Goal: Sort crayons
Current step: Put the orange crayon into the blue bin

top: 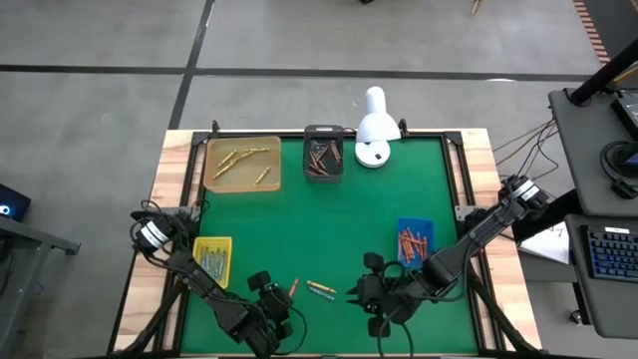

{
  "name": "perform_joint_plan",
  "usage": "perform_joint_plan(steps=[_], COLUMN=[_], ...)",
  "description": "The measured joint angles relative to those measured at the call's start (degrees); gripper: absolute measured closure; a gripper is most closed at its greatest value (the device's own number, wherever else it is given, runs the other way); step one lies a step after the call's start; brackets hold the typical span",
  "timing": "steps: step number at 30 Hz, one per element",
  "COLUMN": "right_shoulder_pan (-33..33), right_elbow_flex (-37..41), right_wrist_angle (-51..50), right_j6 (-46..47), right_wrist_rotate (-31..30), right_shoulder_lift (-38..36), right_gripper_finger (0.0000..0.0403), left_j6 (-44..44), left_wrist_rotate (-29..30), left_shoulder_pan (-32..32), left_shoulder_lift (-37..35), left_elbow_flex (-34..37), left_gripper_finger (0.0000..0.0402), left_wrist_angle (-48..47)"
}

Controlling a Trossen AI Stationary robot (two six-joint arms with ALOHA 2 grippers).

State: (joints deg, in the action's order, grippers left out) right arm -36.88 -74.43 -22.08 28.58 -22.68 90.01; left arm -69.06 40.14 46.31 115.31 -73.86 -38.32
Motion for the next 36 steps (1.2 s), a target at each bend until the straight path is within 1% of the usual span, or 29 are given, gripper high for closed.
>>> perform_joint_plan(steps=[7, 13, 19, 23, 31, 33, 36], right_shoulder_pan=[-0.02, -0.24, -0.24, -0.37, -0.42, -0.62, -0.93], right_elbow_flex=[0.24, 0.2, 0.2, 0.2, 0.2, 0.24, 0.35], right_wrist_angle=[-0.66, -0.34, -0.35, -0.35, -0.21, 0.03, -0.24], right_j6=[0.82, 0.98, 1.02, 1.05, 0.92, 0.91, 0.83], right_wrist_rotate=[-0.32, -0.93, -0.93, -0.98, -0.96, -1.3, -1.55], right_shoulder_lift=[1.31, 2.38, 2.42, 2.42, 3.58, 4.0, 4.21], right_gripper_finger=[0.0331, 0.0329, 0.0334, 0.0329, 0.0335, 0.0337, 0.0336], left_j6=[0.07, -0.97, -1.51, -3.51, -4.43, -6.16, -8.16], left_wrist_rotate=[1.28, 1.06, 0.86, 0.25, -1.22, -1.7, -2.37], left_shoulder_pan=[-0.01, 0.0, 0.04, 0.04, -0.07, -0.1, -0.12], left_shoulder_lift=[0.21, 3.68, 4.52, 4.53, 4.38, 4.09, 3.16], left_elbow_flex=[0.45, 0.52, 0.39, 0.32, 0.22, 0.24, 0.4], left_gripper_finger=[0.0267, 0.0267, 0.0269, 0.0294, 0.0387, 0.0395, 0.0393], left_wrist_angle=[2.82, 2.93, 2.81, 1.72, 0.39, -0.24, -0.94])
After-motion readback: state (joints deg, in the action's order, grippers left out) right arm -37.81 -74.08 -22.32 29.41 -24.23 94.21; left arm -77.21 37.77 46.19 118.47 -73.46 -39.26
